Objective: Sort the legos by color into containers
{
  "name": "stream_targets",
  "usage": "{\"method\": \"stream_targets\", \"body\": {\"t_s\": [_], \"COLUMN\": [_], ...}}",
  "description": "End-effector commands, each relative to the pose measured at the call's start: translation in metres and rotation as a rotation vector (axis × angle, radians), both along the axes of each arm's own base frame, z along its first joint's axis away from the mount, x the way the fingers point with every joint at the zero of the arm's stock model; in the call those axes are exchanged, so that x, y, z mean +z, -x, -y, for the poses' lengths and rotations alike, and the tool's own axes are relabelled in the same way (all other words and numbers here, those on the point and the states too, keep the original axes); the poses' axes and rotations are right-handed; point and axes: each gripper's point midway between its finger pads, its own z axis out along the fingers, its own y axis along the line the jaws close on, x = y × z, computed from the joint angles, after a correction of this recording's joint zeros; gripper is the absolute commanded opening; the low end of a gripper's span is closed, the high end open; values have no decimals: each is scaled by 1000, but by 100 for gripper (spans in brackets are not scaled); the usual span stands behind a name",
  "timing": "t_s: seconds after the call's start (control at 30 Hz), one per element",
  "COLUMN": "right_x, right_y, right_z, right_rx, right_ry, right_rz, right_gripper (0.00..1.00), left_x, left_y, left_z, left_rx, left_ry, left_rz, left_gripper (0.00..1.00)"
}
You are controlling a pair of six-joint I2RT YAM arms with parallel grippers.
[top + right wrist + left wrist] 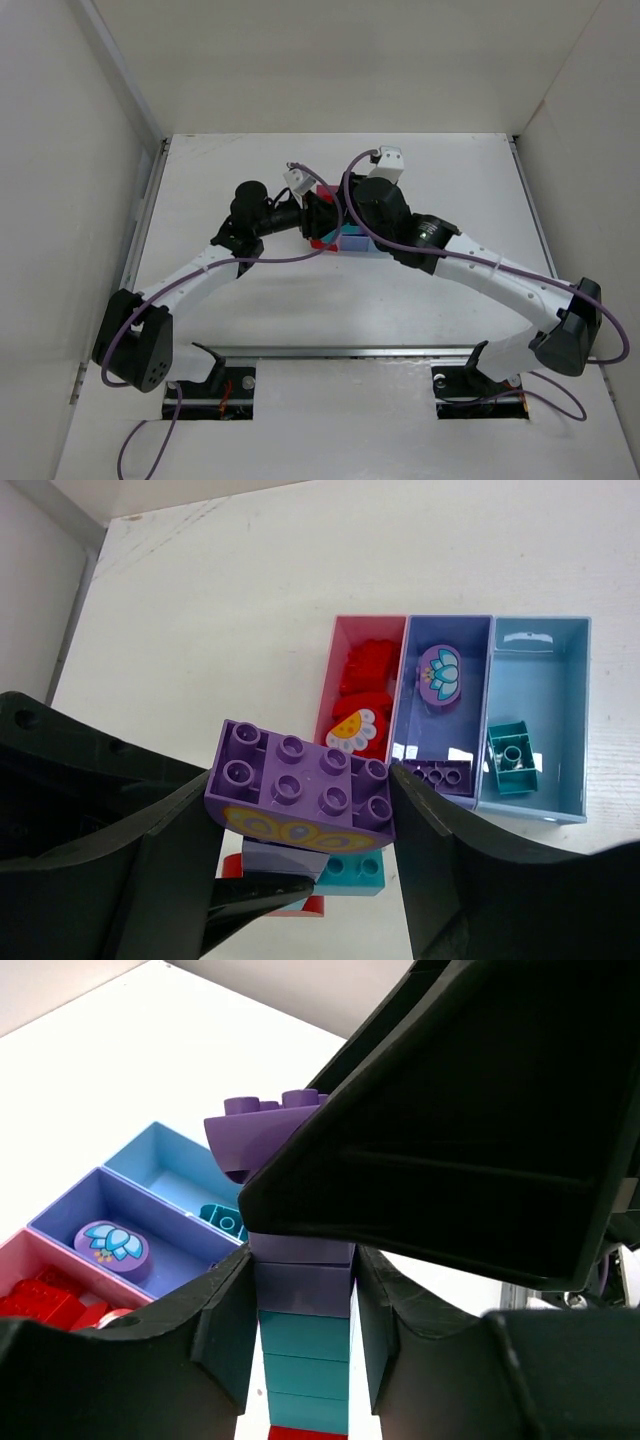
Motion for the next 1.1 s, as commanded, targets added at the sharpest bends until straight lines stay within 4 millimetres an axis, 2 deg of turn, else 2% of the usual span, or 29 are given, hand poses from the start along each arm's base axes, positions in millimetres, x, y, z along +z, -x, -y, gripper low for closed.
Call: {"method": "stream_targets", "body": {"t_s": [0.0,0.1,0.17,0.2,0.27,0.3,0.4,0.43,0.53,0.57,0.63,0.67,0.7,0.77,0.8,0.87,0.93,1.0,1.03,1.07], "right_x": [22,22,17,17,-1,-6,-17,-22,-51,-70,-86,-91,-107,-112,-117,-122,-124,-129,-125,-125], "right_y": [1,-8,-16,-30,-42,-46,-49,-56,-71,-77,-80,-84,-85,-87,-89,-93,-93,-93,-94,-93], "right_z": [-9,0,2,12,13,13,5,11,14,12,7,10,10,11,17,21,21,21,18,17], "right_rx": [8,-35,-20,-37,-13,7,41,29,53,57,82,69,65,47,25,4,4,13,27,45], "right_ry": [-71,-40,-32,-41,-30,-38,-40,-40,-37,-27,-17,-5,17,21,9,-10,-10,-15,-27,-18], "right_rz": [41,31,-1,-14,-70,-92,-121,-132,-210,-273,-336,-357,-391,-396,-407,-411,-411,-428,-425,-424], "right_gripper": [0,0,0,0,0,0,0,0,0,2,6,9,11,16,23,29,40,57,74,81], "left_x": [21,6,-14,-15,-29,-25,-34,-34,-39,-41,-48,-45,-45,-45,-46,-46,-46,-46,-46,-46], "left_y": [-6,-8,-11,-13,-16,-17,-15,-16,-16,-15,-16,-16,-16,-19,-17,-18,-18,-18,-18,-18], "left_z": [1,-6,-14,-17,-25,-26,-31,-32,-36,-37,-40,-40,-41,-43,-44,-45,-45,-45,-45,-45], "left_rx": [26,60,112,130,169,180,187,196,209,209,224,226,224,244,244,253,253,252,252,252], "left_ry": [26,-26,-83,-96,-145,-146,-174,-176,-202,-207,-228,-223,-227,-231,-231,-233,-233,-237,-237,-237], "left_rz": [89,84,49,57,55,72,76,76,82,75,69,76,84,85,85,85,85,93,93,93], "left_gripper": [0,0,0,0,0,0,0,0,0,0,0,0,0,0,0,0,0,0,0,0]}}
